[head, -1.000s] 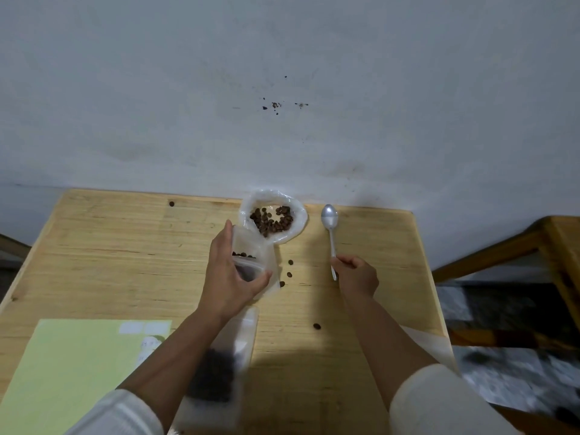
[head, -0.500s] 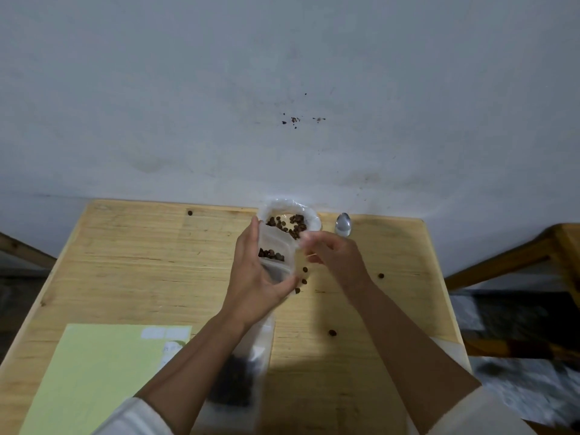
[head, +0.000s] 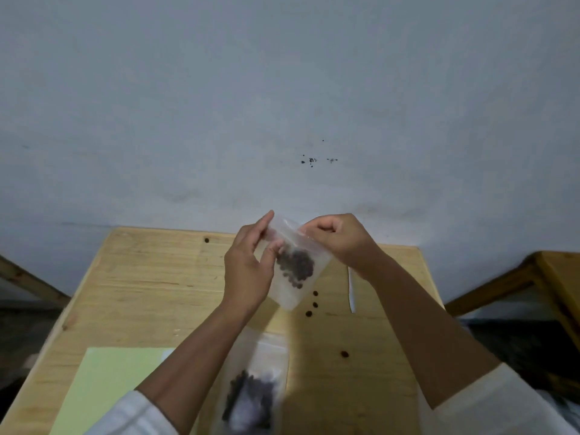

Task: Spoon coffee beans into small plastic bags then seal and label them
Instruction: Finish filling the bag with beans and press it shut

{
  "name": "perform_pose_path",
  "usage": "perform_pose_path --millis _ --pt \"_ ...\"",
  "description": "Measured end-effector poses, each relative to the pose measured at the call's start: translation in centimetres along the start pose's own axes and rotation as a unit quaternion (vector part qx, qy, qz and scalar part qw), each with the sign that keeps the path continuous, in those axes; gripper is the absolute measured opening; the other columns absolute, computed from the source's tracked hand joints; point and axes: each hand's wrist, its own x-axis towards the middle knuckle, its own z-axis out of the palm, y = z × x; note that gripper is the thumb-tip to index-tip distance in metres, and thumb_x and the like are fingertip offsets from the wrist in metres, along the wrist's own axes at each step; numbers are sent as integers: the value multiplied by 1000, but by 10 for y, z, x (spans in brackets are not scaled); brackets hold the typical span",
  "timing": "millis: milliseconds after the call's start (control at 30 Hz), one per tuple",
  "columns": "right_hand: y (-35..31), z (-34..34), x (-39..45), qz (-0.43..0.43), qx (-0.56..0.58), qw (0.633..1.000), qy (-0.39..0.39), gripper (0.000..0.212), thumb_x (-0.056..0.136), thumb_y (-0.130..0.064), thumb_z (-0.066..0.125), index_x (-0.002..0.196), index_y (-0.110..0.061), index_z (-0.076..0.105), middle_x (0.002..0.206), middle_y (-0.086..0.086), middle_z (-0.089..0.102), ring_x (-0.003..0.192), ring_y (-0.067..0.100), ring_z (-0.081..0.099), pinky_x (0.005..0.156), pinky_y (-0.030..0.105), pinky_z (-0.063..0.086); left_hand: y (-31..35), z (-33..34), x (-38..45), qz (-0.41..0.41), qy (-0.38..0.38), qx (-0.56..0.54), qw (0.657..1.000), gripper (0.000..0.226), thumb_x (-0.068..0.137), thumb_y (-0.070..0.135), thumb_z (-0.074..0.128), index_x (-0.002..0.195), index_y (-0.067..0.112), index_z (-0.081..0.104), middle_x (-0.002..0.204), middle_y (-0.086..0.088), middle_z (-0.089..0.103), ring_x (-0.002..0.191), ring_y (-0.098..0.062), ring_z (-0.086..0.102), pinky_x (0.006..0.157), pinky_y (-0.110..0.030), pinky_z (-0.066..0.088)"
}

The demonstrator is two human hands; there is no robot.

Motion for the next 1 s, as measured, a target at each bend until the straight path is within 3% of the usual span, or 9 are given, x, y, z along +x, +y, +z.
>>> perform_pose_path --millis 100,233,400,500,600,767,1000 --pt "-2 4 -10 -6 80 997 12 20 90 -28 60 89 -12 72 75 1 70 73 15 64 70 31 53 4 -6 4 -57 61 -83 993 32 90 17 62 116 35 59 99 14 62 88 12 56 78 -2 40" --pt "4 16 -22 -26 172 981 85 16 85 -8 65 98 -15 59 78 5 73 76 19 68 74 29 55 7 -14 6 -112 98 -128 981 32 90 16 61 121 24 60 89 13 63 74 11 56 69 0 40" --pt "2 20 -27 -90 111 975 168 16 86 0 61 85 -12 50 68 7 60 65 17 58 66 23 49 8 -26 3 -51 19 -117 992 23 89 15 61 100 34 54 87 7 65 78 -2 61 70 -9 43" --pt "-2 15 -30 -79 71 982 154 6 86 0 61 86 -6 61 70 3 56 59 4 52 57 13 44 3 -33 9 -17 -69 -78 994 19 90 14 60 88 33 62 87 9 68 81 -11 64 73 -21 49" --pt "-7 8 -33 -56 50 988 131 9 83 -2 66 84 -11 68 74 2 63 63 5 56 65 15 49 5 -40 15 -23 -123 -90 988 16 88 14 63 86 29 69 88 3 70 81 -16 63 75 -24 48" --pt "-19 -1 -35 -61 62 989 120 11 79 -1 70 82 -11 70 77 4 67 67 9 60 69 18 52 16 -44 17 -58 -114 -153 980 15 83 11 69 83 26 73 85 7 72 79 -6 61 75 -13 48" --pt "-27 -5 -34 -78 56 983 156 11 78 -3 72 77 -14 70 77 1 68 75 12 62 78 23 55 30 -31 15 -34 -50 -135 989 13 83 17 70 81 29 72 77 7 70 68 -3 57 67 -12 44"
